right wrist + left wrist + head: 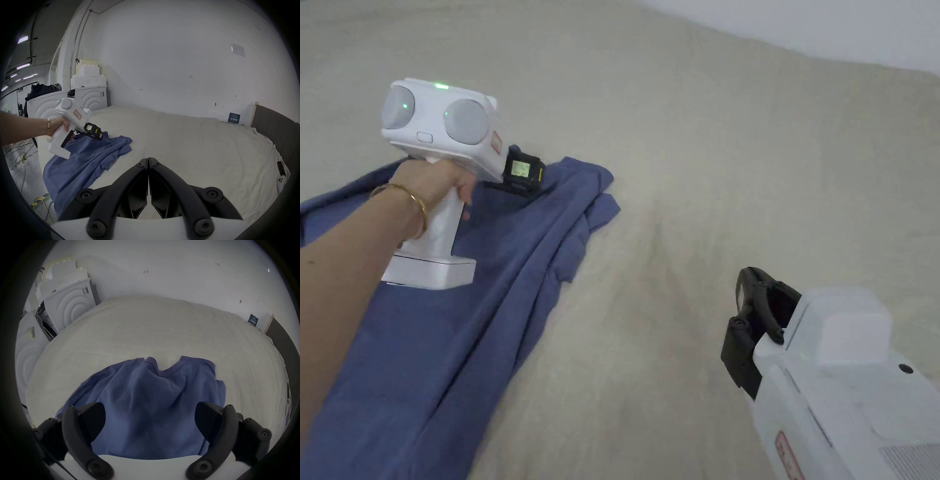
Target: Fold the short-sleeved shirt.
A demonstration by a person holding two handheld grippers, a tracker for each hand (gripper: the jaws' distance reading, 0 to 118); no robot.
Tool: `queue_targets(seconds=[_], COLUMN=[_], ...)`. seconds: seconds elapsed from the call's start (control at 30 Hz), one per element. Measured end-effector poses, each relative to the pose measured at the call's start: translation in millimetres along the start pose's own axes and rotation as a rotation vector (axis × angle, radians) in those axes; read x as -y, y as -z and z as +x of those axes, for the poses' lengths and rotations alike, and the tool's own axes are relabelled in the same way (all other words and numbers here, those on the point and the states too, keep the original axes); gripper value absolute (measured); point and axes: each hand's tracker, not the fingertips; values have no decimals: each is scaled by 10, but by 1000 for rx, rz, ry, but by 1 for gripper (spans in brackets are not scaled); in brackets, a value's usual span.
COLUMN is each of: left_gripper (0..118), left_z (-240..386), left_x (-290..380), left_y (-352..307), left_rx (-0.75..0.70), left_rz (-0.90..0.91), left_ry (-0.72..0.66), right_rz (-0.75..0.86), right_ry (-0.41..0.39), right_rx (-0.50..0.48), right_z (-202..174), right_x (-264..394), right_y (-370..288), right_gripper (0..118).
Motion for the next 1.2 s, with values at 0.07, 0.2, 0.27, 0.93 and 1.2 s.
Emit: queue_targets(seconds=[0.07, 0.2, 0.27, 0.93, 1.2], left_gripper=[103, 93, 80, 0, 0], left_z=[-6, 10, 41, 152, -12], left_x=[-39, 5, 46, 115, -15], left_y=[210, 502, 556, -1171, -2389], left_rx=[-22, -45, -20, -115, -131], left_rz=[-39, -129, -157, 288, 455], left_ry=[-15, 5, 11, -98, -110], right_rz=[-10, -25, -26, 33, 139], right_ry=[1, 12, 12, 89, 56], right_rx=[-1, -21, -20, 58, 112], right_z=[40, 123, 140, 361, 466], right_x=[25, 86, 120, -159, -330], right_y=[89, 241, 282, -819, -1572], right_gripper=[0, 0, 0, 0, 0])
